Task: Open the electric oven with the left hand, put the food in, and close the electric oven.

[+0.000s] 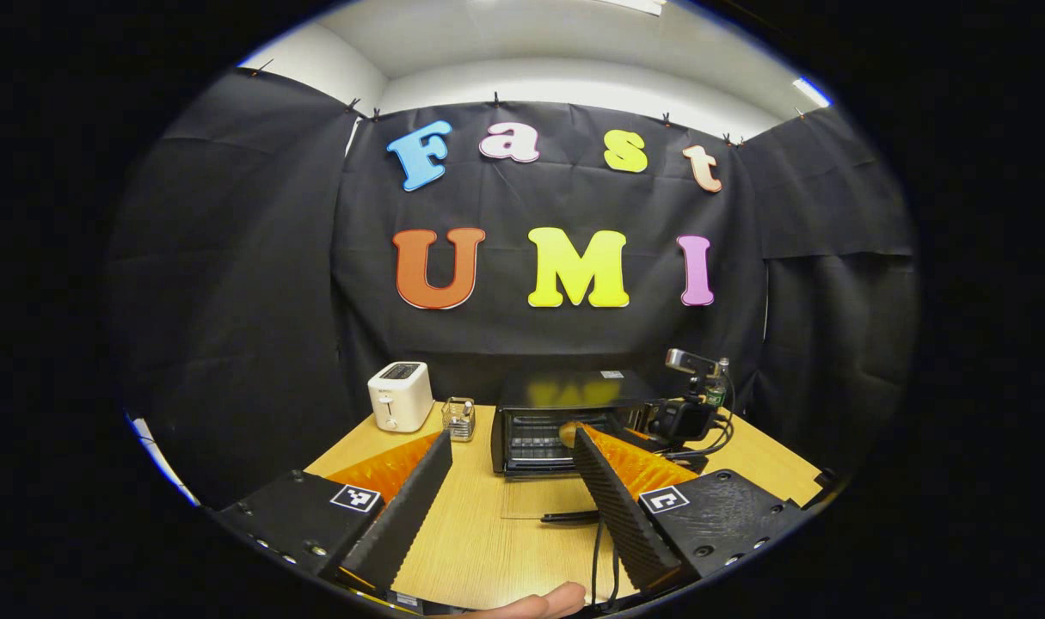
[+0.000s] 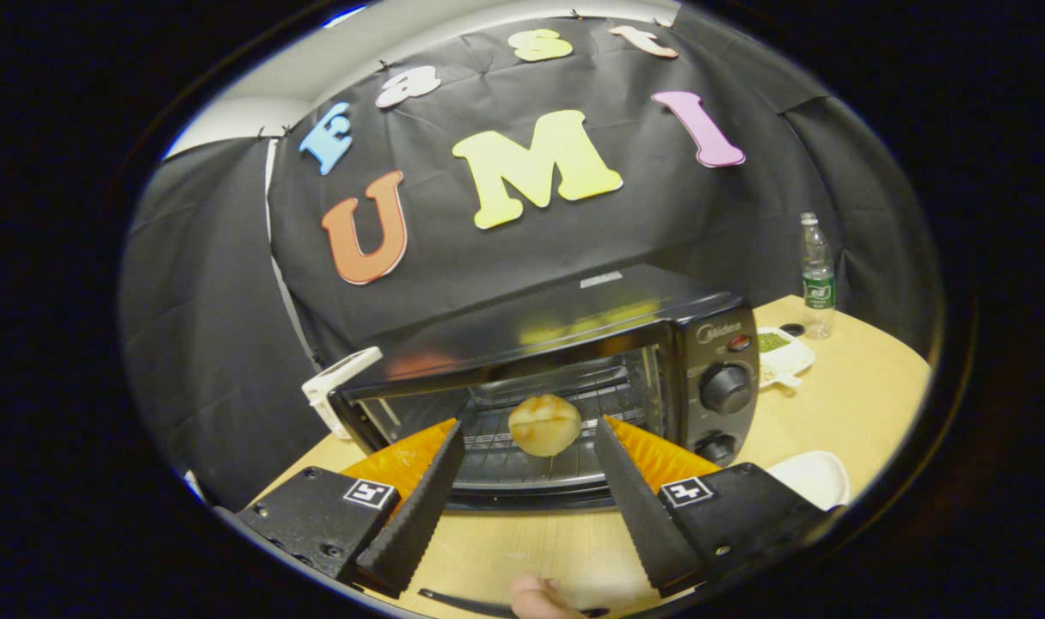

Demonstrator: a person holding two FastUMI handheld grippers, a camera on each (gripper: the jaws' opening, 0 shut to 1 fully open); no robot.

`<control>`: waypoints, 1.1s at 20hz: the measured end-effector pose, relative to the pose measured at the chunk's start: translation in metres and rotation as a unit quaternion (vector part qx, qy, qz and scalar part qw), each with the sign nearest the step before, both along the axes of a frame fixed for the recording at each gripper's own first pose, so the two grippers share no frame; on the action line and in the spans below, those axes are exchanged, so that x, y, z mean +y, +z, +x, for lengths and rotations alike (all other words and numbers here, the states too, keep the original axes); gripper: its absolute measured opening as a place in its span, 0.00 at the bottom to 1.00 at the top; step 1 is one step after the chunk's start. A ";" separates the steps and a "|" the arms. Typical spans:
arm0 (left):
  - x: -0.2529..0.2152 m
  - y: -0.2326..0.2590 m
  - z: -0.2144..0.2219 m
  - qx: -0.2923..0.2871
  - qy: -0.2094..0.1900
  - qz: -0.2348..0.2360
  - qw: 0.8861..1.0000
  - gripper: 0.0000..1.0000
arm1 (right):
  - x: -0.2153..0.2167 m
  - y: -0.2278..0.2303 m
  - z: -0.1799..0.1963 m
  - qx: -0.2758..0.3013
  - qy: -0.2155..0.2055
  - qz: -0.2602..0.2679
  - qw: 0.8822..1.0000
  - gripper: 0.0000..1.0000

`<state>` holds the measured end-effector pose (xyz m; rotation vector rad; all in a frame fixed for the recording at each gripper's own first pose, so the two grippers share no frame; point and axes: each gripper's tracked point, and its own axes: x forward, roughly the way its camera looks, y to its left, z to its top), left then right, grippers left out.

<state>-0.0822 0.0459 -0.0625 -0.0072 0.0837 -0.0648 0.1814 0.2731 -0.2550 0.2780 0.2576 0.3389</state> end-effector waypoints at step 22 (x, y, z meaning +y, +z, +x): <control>-0.094 -0.208 0.108 0.229 -0.057 0.001 0.972 0.94 | -0.223 0.204 -0.158 -0.126 -0.100 -0.077 0.984 0.94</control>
